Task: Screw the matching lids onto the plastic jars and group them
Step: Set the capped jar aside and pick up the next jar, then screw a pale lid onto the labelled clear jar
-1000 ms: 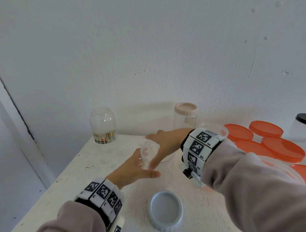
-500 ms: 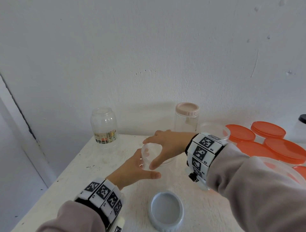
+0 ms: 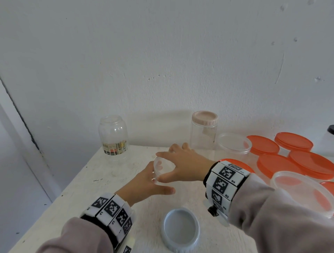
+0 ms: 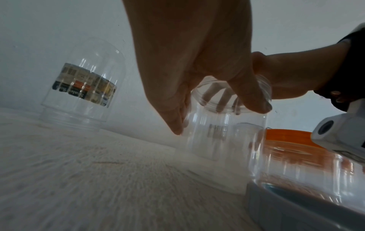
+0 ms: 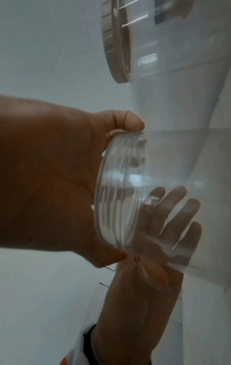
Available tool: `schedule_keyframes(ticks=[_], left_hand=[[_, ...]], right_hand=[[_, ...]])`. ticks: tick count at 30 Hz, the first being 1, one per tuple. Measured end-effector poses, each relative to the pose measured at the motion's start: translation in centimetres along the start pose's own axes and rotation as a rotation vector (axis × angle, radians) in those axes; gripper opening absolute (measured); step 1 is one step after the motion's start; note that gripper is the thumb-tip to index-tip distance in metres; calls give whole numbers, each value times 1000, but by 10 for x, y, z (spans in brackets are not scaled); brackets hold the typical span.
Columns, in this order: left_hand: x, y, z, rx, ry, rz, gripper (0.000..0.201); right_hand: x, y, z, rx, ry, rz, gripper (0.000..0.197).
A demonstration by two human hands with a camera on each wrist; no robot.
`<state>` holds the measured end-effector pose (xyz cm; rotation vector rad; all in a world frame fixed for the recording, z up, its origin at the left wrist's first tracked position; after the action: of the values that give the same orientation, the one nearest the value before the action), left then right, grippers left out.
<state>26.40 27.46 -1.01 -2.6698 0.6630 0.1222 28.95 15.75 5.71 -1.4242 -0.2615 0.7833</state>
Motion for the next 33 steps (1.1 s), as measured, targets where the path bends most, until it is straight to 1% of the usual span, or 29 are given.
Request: schedule_keyframes(ticks=[8, 13, 20, 22, 26, 27, 29, 33], left_hand=[[-3, 4, -8, -11, 2, 23, 100], [-5, 4, -10, 8, -23, 6, 101], [-4, 6, -10, 18, -29, 41, 98], [-5, 5, -14, 124, -47, 66, 94], [-11, -12, -28, 448, -93, 159, 78], [-12, -22, -32, 553, -102, 149, 81], [-13, -48, -44, 771, -127, 80, 88], [-4, -105, -68, 1074, -114, -115, 78]], right_hand=[[-2, 5, 0, 129, 1, -64, 74], [0, 9, -2, 162, -6, -71, 76], [1, 11, -5, 238, -19, -102, 76], [1, 11, -5, 246, -22, -112, 76], [-1, 12, -5, 261, -25, -106, 78], [-1, 12, -6, 259, -25, -102, 78], [0, 12, -7, 258, -19, -95, 80], [0, 13, -7, 272, 10, -107, 80]])
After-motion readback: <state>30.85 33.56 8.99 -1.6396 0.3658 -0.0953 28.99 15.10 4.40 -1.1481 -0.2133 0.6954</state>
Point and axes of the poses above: each hand's wrist, its own x-axis towards the middle knuckle, its own y-axis out of the palm, z = x × y, the point moved 6 cm from there along x, towards the middle knuckle, and after that the axes turned 15 degrees about z, right-handed, at the moved point
